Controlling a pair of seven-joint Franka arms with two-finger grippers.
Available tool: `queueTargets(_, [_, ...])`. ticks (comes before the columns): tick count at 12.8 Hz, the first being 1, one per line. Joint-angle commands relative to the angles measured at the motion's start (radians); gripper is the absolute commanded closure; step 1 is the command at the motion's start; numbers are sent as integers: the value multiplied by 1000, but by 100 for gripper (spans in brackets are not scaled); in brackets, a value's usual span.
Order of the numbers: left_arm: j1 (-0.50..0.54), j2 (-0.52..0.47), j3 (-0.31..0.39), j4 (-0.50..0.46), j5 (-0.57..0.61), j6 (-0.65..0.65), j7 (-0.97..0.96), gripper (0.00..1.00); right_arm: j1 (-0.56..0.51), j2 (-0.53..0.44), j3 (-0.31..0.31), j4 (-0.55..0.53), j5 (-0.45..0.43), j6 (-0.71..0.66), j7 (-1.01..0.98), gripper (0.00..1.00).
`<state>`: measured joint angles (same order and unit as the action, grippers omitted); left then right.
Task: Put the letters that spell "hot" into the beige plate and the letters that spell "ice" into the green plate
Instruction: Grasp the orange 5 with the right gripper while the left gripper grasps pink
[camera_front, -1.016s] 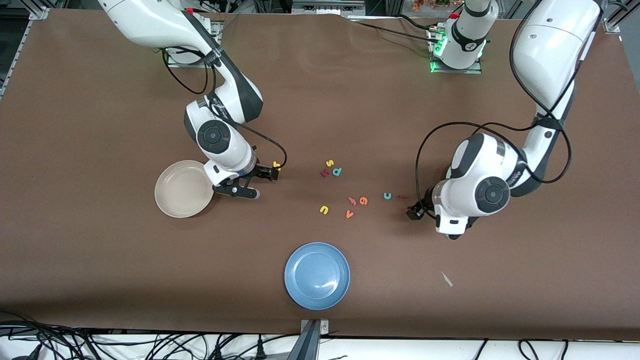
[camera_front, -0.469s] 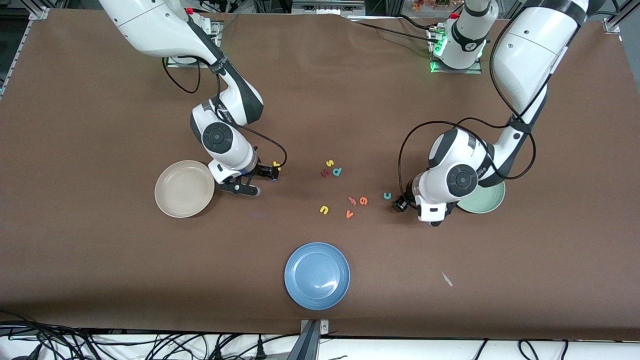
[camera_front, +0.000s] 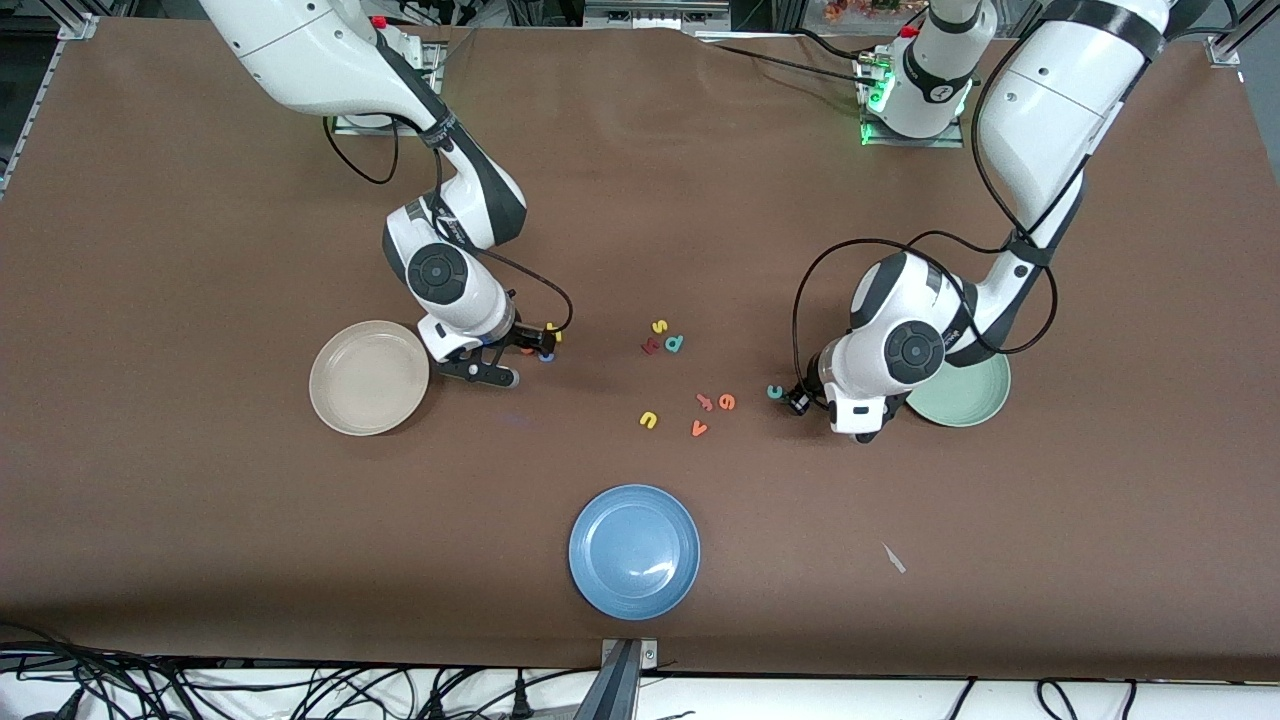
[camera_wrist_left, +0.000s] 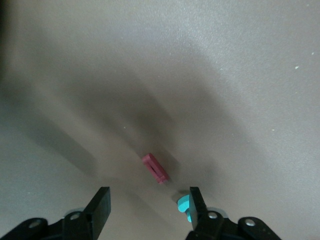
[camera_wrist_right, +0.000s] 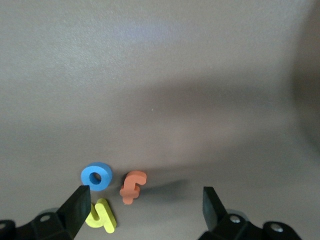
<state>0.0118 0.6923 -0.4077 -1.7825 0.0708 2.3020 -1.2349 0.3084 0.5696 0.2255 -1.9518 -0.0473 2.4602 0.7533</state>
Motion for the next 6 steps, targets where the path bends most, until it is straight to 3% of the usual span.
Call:
queueTargets(1, [-6, -27, 9, -32, -11, 24, -14, 34, -8, -16, 11, -67, -23, 69, 26, 1])
queueTargets(6, [-9, -13, 15, -31, -11, 80, -35, 40, -8, -16, 11, -76, -25, 75, 26, 1])
